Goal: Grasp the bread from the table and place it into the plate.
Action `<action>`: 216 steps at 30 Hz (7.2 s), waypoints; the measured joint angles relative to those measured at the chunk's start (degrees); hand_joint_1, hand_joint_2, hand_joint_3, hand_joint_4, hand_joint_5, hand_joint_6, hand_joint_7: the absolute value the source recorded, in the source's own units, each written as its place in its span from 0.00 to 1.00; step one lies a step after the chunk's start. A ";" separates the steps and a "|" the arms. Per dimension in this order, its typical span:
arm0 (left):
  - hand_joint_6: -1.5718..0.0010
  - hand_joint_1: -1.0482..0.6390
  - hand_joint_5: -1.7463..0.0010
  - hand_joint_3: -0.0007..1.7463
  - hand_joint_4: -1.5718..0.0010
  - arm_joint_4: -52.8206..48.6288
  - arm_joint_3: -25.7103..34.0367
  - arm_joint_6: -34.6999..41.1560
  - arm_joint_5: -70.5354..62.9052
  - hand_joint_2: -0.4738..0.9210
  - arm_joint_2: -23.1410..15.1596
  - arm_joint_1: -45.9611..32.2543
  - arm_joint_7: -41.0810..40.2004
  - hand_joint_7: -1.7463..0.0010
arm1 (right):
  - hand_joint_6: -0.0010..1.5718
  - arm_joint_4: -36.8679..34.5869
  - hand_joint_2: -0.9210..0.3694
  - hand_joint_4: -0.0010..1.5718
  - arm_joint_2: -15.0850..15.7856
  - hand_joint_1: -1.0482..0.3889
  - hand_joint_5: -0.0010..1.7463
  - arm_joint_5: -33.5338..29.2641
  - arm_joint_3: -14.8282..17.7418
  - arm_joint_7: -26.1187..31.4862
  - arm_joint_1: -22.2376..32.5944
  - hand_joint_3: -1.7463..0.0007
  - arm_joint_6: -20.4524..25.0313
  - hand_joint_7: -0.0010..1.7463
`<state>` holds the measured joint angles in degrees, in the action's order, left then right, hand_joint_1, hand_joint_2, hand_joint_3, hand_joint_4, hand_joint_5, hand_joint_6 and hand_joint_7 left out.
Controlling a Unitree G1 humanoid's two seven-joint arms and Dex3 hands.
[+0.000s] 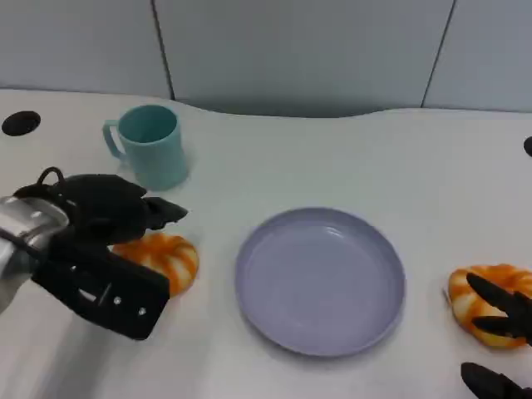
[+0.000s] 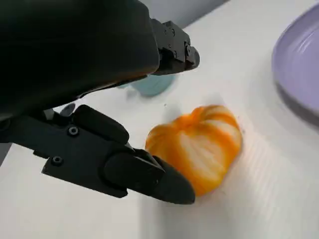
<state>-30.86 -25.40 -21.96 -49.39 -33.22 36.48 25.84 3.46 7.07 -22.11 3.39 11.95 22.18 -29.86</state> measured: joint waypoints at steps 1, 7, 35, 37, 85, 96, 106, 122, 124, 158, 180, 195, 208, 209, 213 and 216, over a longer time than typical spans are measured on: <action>0.99 0.10 1.00 0.01 1.00 -3.13 -1.22 0.00 -0.35 0.97 0.89 1.32 -0.36 1.00 | 0.40 0.02 0.00 0.43 0.01 0.49 0.32 -0.09 0.01 0.05 0.01 0.82 0.00 0.00; 0.95 0.07 0.99 0.07 0.99 -20.34 -7.84 -0.88 -3.53 1.00 5.55 7.14 -7.07 0.98 | 0.40 0.39 0.00 0.42 0.00 0.49 0.32 0.28 -0.01 -0.07 0.12 0.82 0.11 0.00; 0.64 0.46 0.47 0.01 0.69 -42.41 -16.24 4.67 -2.70 1.00 14.56 12.48 -34.95 0.95 | 0.38 2.31 0.00 0.46 0.00 0.47 0.18 0.09 -0.02 -0.40 1.16 0.80 1.11 0.00; 0.56 0.46 0.22 0.00 0.68 -42.61 -16.35 4.21 -2.38 0.98 14.54 12.71 -34.95 0.84 | 0.38 2.34 0.00 0.46 0.00 0.48 0.18 -0.06 -0.01 -0.23 1.16 0.80 1.08 0.00; 0.69 0.53 0.00 0.06 0.53 -28.68 4.12 -29.91 27.17 1.00 12.71 8.69 -12.72 0.00 | 0.39 1.75 0.00 0.50 0.25 0.48 0.10 -0.68 0.23 0.70 0.31 0.81 0.07 0.00; 0.67 0.50 0.00 0.08 0.50 -33.72 1.09 -27.25 22.47 1.00 20.33 16.70 -10.79 0.00 | 0.39 1.32 0.00 0.50 0.36 0.48 0.09 0.28 0.23 0.34 0.31 0.81 0.02 0.00; 0.65 0.55 0.00 0.08 0.48 -38.18 -3.25 -23.83 15.15 0.97 23.70 20.70 -16.00 0.00 | 0.39 1.50 0.00 0.50 0.30 0.48 0.07 0.20 0.14 0.23 0.66 0.81 0.15 0.00; 0.72 0.35 0.43 0.00 0.81 -41.01 -9.04 -22.79 9.57 0.96 23.93 25.59 -8.59 0.49 | 0.38 2.93 0.00 0.49 -0.38 0.48 0.05 -0.74 -0.11 0.30 1.36 0.81 1.23 0.00; 0.68 0.32 0.54 0.00 0.82 -41.06 -9.11 -23.08 9.68 0.96 23.87 26.29 -4.81 0.66 | 0.38 3.53 0.00 0.50 -0.63 0.48 0.05 -0.76 -0.17 0.30 1.46 0.81 1.34 0.00; 0.80 0.14 0.77 0.07 0.74 -37.77 -6.67 -25.77 16.08 1.00 22.58 29.90 15.53 1.00 | 0.38 3.51 0.00 0.52 -0.98 0.48 0.03 -0.89 -0.21 0.41 1.28 0.81 1.67 0.00; 0.74 0.15 0.57 0.08 0.43 -35.96 -6.34 -26.10 16.38 1.00 22.16 30.16 15.53 0.98 | 0.38 3.53 0.00 0.52 -0.98 0.49 0.02 -1.02 -0.21 0.51 1.28 0.80 1.67 0.00; 0.55 0.23 0.49 0.10 0.56 -31.36 2.93 -33.88 30.81 1.00 16.53 23.58 20.98 0.95 | 0.38 4.03 0.00 0.52 -0.89 0.49 0.01 -1.02 -0.11 0.55 1.93 0.80 1.73 0.00; 0.64 0.25 0.59 0.12 0.77 -27.84 16.86 -32.26 49.55 1.00 10.66 6.31 22.09 0.99 | 0.38 3.90 0.00 0.53 -0.36 0.49 0.02 -0.69 0.09 0.43 2.12 0.80 1.16 0.00; 0.63 0.24 0.59 0.12 0.77 -26.98 17.89 -31.45 50.99 1.00 10.66 4.69 22.19 0.99 | 0.38 3.82 0.00 0.54 -0.28 0.49 0.02 -0.68 0.10 0.43 2.10 0.80 1.15 0.00; 0.54 0.23 0.46 0.11 0.74 -24.39 22.42 -28.62 56.24 1.00 12.13 -2.02 20.73 0.94 | 0.38 3.40 0.00 0.54 0.02 0.49 0.02 -0.62 0.14 0.42 2.01 0.81 1.09 0.00; 0.54 0.26 0.35 0.09 0.74 -22.62 24.37 -26.32 56.77 1.00 14.64 -7.98 16.03 0.83 | 0.38 3.30 0.00 0.54 0.08 0.49 0.02 -0.63 0.16 0.44 1.89 0.81 1.04 0.00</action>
<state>-53.48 -1.03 -48.28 7.39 -18.58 28.50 41.88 6.77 7.15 -22.75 3.56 12.39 24.07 -28.82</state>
